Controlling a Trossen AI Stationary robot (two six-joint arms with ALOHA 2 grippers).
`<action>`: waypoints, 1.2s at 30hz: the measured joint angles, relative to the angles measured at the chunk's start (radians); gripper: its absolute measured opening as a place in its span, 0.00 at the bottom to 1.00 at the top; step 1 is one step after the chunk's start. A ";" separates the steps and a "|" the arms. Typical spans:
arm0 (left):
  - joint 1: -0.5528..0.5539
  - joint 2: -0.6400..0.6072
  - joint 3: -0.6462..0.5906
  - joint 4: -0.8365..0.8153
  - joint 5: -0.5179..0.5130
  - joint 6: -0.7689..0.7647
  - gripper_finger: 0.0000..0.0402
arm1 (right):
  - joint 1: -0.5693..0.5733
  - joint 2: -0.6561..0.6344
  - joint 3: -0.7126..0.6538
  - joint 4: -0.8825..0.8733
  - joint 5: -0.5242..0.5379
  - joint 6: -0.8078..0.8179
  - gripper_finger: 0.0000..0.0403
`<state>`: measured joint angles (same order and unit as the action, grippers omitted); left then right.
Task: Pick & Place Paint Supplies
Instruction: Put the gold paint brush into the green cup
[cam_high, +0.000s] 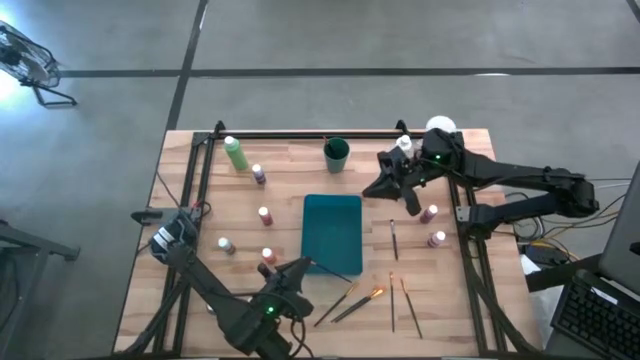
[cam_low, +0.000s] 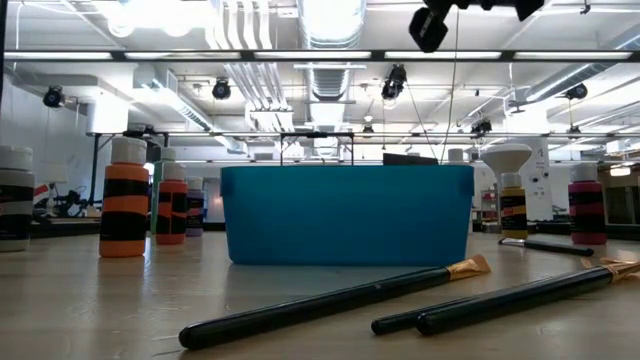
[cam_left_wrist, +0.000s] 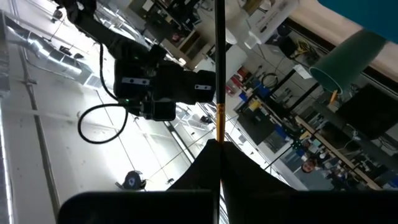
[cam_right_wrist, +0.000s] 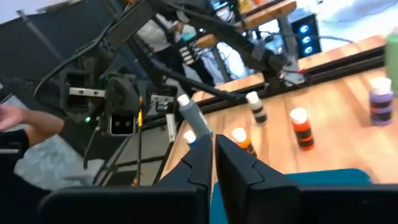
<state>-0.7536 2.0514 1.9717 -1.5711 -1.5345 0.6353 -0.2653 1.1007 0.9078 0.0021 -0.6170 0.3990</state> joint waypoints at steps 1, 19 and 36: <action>0.000 -0.001 0.000 0.000 0.000 0.000 0.00 | 0.000 0.011 0.002 0.002 -0.012 -0.001 0.07; 0.080 -0.028 -0.003 0.000 0.000 0.003 0.00 | 0.172 0.218 0.002 0.190 -0.113 0.045 0.37; 0.115 -0.029 -0.031 0.000 0.026 0.017 0.00 | 0.174 0.388 0.207 0.027 -0.116 -0.081 0.33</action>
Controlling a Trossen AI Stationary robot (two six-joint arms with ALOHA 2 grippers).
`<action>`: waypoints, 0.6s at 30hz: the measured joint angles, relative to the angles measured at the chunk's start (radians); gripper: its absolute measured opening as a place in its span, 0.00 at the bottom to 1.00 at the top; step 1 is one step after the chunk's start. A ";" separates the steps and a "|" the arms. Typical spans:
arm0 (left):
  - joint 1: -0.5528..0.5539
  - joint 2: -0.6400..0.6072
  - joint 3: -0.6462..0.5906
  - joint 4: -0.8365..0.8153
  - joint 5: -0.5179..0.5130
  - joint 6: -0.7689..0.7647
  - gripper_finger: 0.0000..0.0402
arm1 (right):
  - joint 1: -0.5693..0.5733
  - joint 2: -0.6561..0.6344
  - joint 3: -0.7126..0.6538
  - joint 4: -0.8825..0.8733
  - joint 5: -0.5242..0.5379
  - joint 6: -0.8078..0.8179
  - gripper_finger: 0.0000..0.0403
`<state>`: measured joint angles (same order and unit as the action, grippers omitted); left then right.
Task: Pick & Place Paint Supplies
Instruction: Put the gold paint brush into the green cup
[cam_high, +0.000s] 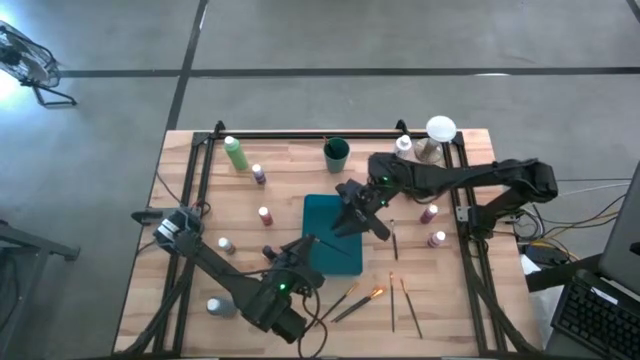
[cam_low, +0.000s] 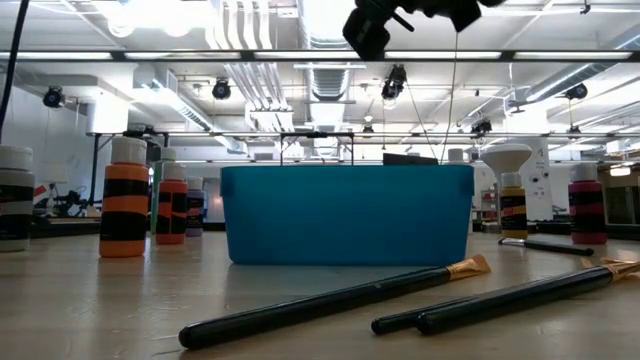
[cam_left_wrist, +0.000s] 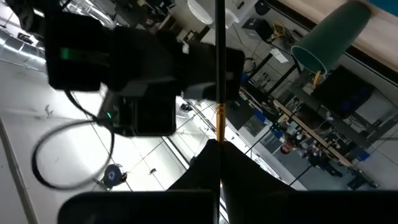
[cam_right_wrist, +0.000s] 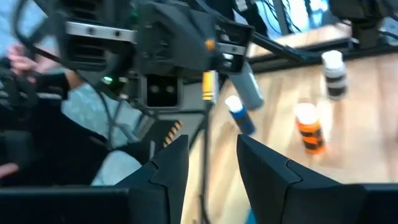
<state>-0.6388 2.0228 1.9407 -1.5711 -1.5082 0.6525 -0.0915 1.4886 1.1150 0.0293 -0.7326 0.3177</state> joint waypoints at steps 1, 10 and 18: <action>-0.002 0.000 0.001 0.000 0.000 0.000 0.00 | -0.004 0.010 0.030 -0.054 0.002 -0.024 0.34; -0.023 -0.008 0.002 0.000 0.000 -0.003 0.00 | -0.005 0.100 0.225 -0.309 -0.001 -0.115 0.40; -0.034 -0.013 0.002 0.000 0.027 0.003 0.00 | -0.003 0.090 0.233 -0.344 -0.002 -0.115 0.37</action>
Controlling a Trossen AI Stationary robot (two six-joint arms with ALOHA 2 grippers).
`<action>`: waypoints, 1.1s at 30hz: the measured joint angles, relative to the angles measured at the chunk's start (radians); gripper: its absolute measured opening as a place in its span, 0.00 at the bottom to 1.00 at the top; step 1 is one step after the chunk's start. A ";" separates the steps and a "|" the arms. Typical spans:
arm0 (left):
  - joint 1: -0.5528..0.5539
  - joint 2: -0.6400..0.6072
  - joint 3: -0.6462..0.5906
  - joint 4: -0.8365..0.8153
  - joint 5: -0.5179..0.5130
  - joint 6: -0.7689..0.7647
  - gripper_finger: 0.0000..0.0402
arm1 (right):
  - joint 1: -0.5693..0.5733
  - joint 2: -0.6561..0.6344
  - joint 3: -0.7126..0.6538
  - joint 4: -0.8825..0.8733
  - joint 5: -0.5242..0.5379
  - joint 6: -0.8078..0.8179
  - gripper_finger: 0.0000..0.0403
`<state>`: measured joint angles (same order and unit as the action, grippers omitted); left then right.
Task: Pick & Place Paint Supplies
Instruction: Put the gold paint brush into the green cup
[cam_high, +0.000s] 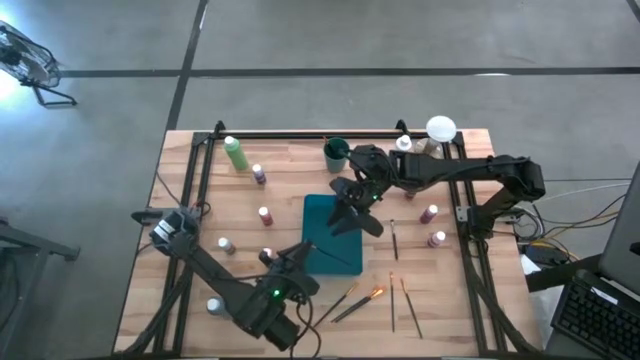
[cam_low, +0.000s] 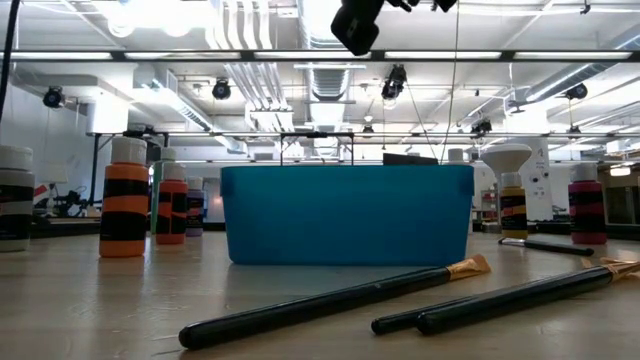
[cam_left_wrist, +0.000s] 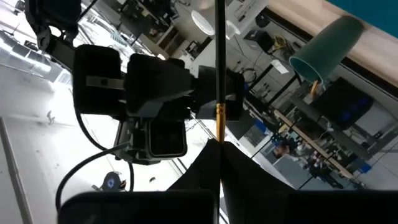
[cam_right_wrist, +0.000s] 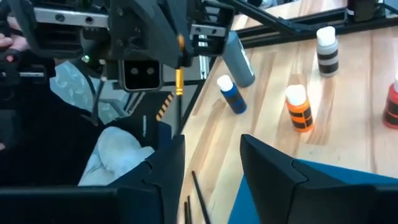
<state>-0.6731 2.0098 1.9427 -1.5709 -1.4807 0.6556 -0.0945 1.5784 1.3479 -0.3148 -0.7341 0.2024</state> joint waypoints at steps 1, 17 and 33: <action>0.001 0.000 0.000 0.000 -0.002 0.007 0.00 | 0.003 0.000 -0.001 -0.001 0.000 0.008 0.36; 0.045 0.000 0.000 0.000 -0.002 0.029 0.00 | 0.045 0.008 -0.004 0.033 0.055 -0.027 0.36; 0.103 0.000 0.000 0.000 -0.002 0.052 0.00 | 0.052 0.011 -0.005 0.080 0.058 -0.019 0.35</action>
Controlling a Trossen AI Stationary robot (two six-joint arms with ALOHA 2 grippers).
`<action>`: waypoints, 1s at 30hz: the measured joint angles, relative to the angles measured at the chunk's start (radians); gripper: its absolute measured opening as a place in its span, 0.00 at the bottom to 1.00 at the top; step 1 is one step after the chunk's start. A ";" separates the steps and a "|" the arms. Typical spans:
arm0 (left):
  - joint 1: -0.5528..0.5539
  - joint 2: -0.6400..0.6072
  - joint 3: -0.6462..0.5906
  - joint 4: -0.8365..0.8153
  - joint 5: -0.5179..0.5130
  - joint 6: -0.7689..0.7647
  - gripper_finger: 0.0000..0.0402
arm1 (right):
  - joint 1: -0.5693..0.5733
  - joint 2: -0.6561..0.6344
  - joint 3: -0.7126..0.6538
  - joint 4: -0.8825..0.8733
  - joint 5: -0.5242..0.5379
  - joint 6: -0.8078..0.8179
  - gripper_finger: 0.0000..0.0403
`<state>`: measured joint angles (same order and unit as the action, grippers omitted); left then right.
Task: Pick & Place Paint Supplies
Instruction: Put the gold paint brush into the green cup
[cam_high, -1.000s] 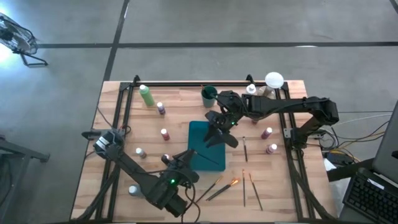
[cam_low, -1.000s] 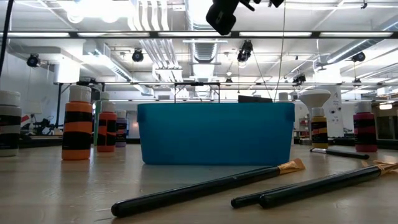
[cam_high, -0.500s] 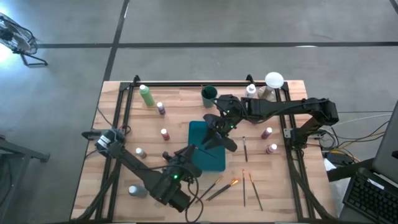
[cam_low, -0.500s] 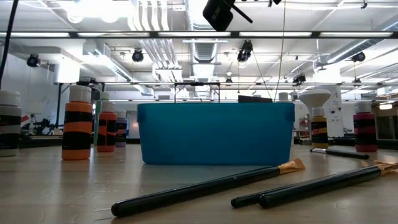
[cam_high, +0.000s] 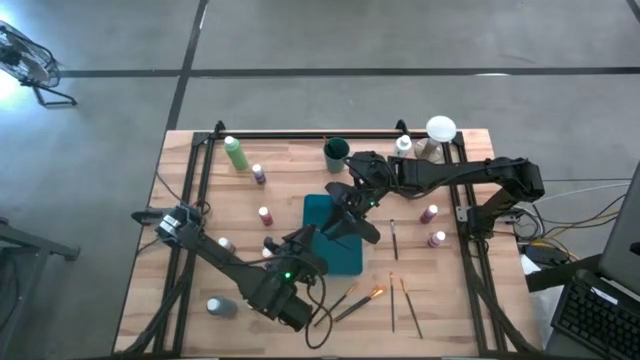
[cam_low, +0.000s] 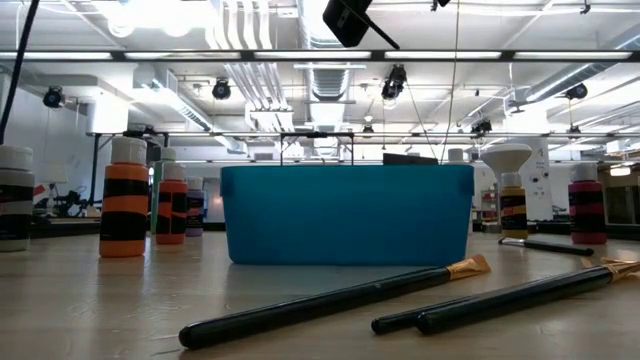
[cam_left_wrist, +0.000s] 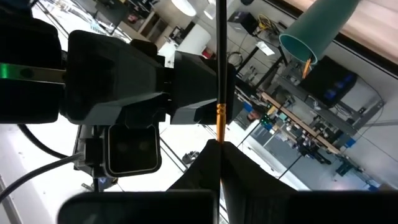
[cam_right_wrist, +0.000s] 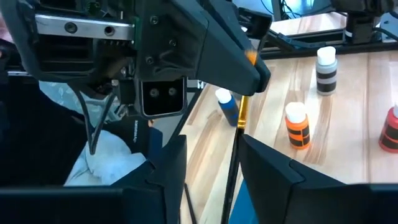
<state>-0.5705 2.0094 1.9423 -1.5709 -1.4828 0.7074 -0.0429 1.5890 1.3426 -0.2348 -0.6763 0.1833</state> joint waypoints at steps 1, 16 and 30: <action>0.004 0.000 0.000 0.000 0.000 0.000 0.00 | 0.000 0.000 0.000 0.000 0.001 0.000 0.33; 0.013 0.000 0.001 0.010 0.005 0.007 0.00 | -0.002 0.001 -0.016 0.006 0.018 -0.001 0.32; 0.010 0.000 0.001 0.012 0.014 0.003 0.00 | -0.021 0.001 0.038 -0.099 -0.051 -0.003 0.37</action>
<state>-0.5604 2.0090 1.9430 -1.5589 -1.4683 0.7101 -0.0634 1.5898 1.3808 -0.3339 -0.7270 0.1800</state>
